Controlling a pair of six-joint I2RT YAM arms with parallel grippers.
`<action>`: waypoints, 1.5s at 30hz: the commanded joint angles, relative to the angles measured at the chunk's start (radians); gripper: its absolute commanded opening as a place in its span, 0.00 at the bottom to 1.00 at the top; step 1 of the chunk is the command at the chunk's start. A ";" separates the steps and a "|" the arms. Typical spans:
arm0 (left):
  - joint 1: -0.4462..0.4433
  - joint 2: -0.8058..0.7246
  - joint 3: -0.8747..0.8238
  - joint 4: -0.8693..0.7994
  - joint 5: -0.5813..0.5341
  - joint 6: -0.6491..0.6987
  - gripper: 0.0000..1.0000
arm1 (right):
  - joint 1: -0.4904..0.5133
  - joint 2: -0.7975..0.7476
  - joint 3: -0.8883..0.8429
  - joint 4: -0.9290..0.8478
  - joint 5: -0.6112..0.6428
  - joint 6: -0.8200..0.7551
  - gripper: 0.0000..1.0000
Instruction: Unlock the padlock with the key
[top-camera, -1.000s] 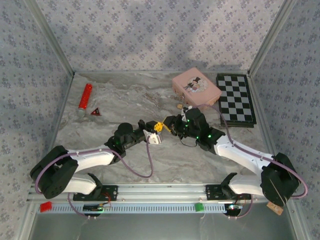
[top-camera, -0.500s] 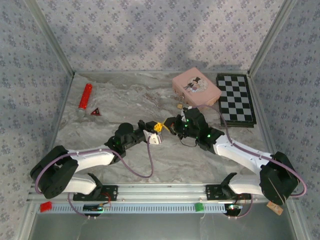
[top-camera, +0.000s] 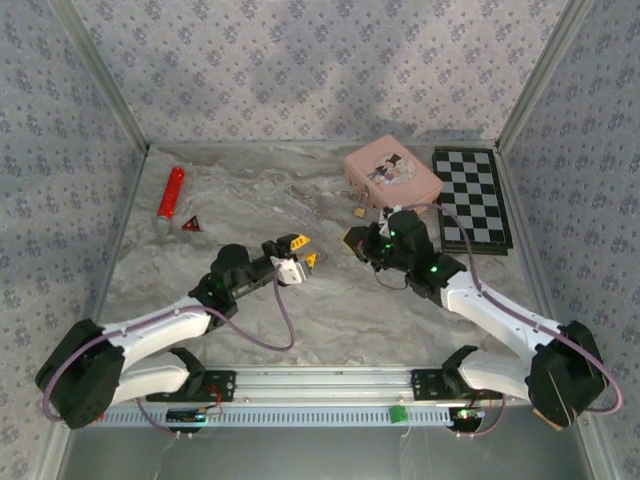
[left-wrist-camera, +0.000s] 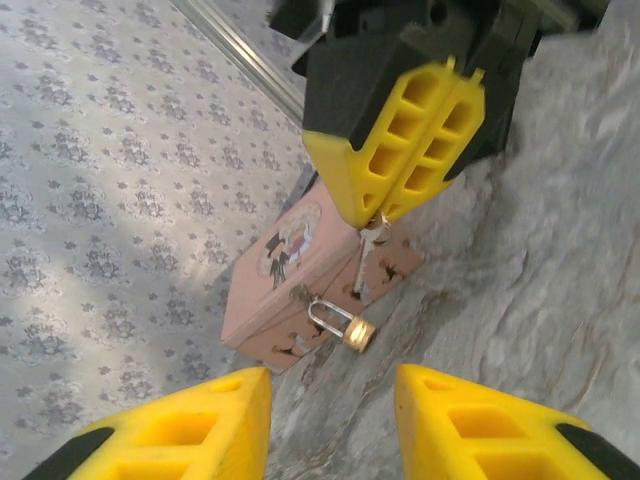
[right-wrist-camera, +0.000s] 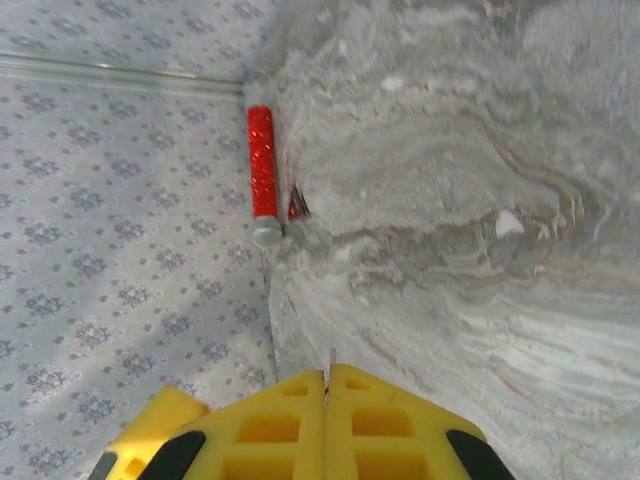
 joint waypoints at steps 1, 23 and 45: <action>0.007 -0.069 0.011 -0.065 0.011 -0.287 0.39 | -0.036 -0.039 0.002 0.005 -0.011 -0.125 0.00; 0.123 0.122 0.307 -0.103 0.367 -1.587 0.42 | 0.074 0.119 -0.136 0.818 -0.085 -0.355 0.00; 0.176 0.104 0.284 0.014 0.420 -1.679 0.43 | 0.056 0.094 -0.178 0.878 -0.133 -0.364 0.00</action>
